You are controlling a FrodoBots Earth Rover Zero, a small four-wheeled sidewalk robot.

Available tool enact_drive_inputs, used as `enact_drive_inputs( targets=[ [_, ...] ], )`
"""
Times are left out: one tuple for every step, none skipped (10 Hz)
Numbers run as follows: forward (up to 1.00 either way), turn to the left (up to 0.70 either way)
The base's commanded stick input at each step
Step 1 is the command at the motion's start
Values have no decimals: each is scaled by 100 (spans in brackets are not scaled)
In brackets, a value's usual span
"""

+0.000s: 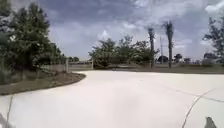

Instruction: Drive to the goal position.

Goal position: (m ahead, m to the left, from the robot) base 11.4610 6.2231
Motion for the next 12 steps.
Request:
enact_drive_inputs(
  targets=[
    [70,0],
    [70,0],
    [70,0],
    [70,0],
    [70,0],
    [70,0],
    [70,0],
    [70,0],
    [70,0],
    [70,0],
    [70,0],
    [70,0]
  ],
)
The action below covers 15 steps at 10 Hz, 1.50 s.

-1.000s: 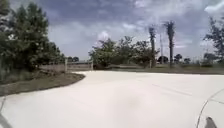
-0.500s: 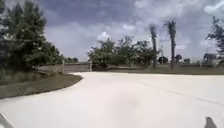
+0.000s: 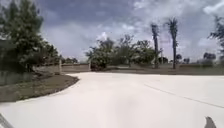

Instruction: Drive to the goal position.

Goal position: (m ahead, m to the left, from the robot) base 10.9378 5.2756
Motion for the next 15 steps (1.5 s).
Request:
enact_drive_inputs(
  targets=[
    [70,0],
    [70,35],
    [70,35],
    [70,35],
    [70,26],
    [70,12],
    [70,0],
    [70,0],
    [70,0],
    [70,0],
    [70,0],
    [70,0],
    [70,0],
    [70,0],
    [70,0]
  ],
)
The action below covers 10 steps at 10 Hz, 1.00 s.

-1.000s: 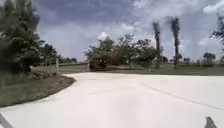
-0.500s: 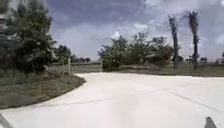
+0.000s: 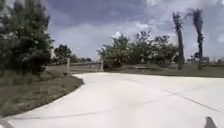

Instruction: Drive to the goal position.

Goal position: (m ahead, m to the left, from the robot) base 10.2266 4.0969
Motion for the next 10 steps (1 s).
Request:
enact_drive_inputs(
  targets=[
    [70,0],
    [70,0],
    [70,0],
    [70,0],
    [70,-1],
    [70,-19],
    [70,-35],
    [70,-10],
    [70,0],
    [70,0]
  ],
)
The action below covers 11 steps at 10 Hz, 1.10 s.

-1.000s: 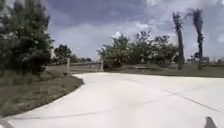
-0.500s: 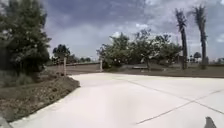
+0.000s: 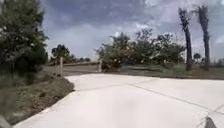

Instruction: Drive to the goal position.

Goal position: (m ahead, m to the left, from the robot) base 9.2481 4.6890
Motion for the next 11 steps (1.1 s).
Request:
enact_drive_inputs(
  targets=[
    [70,0],
    [70,0],
    [70,0],
    [70,0],
    [70,0],
    [70,0],
    [70,0],
    [70,0],
    [70,0],
    [70,0],
    [70,0]
  ],
)
